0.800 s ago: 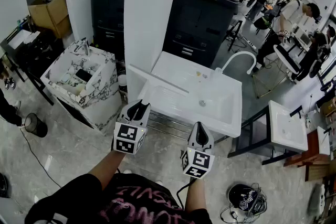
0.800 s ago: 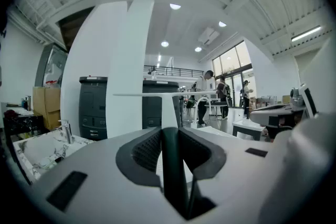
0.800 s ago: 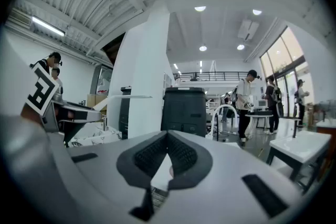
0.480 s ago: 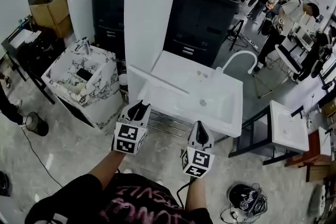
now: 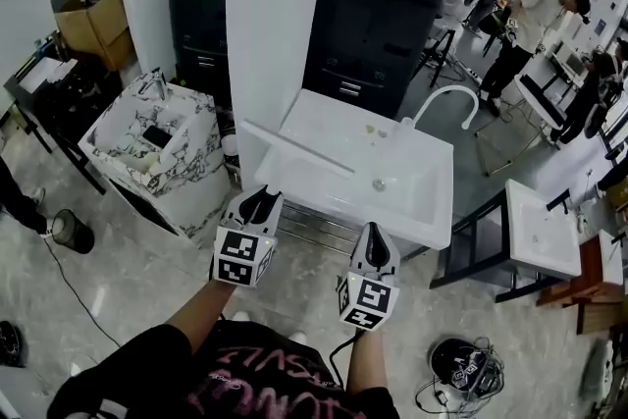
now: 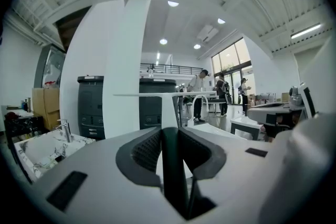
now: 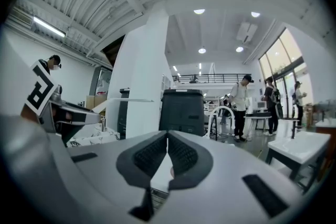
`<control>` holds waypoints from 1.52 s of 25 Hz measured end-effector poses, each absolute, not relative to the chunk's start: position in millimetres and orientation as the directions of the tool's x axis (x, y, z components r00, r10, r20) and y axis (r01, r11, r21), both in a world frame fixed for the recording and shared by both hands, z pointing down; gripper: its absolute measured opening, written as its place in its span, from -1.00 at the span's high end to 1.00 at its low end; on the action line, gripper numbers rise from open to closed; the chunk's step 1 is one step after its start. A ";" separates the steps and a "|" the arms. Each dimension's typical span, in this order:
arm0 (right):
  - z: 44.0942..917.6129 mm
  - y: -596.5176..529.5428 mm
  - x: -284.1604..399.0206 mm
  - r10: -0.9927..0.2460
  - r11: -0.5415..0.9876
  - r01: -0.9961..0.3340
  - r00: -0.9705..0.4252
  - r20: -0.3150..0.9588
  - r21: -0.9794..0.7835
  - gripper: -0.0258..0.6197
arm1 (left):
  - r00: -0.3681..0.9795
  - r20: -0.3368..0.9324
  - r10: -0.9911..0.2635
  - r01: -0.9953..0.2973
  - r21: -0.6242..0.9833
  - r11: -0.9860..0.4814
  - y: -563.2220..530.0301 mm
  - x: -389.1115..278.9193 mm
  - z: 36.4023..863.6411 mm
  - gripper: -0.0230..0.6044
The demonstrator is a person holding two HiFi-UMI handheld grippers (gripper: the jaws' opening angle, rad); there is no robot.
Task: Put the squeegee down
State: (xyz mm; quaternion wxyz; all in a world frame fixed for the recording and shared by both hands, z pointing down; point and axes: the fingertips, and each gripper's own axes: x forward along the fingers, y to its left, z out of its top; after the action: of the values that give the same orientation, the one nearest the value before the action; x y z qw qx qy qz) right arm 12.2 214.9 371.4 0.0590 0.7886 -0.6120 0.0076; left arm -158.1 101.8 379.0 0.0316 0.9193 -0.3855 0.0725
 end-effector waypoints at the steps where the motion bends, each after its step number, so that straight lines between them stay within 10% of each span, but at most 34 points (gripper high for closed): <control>1: 372.0 216.6 12.9 -0.965 -0.242 -0.967 0.249 0.085 0.084 0.85 | 0.692 0.158 -0.704 -0.713 0.001 -0.701 103.8 -156.4 378.9 0.63; 38: 393.4 245.0 75.5 -0.983 -0.164 -0.984 0.168 0.068 0.066 0.85 | 0.674 0.139 -0.725 -0.728 -0.039 -0.685 139.4 -89.2 386.5 0.63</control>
State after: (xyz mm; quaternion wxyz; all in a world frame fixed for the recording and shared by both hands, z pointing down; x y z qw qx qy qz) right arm 75.5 245.0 393.4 0.0470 0.7629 -0.6448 0.0048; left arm -89.2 139.4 386.5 0.0098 0.9149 -0.3970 0.0719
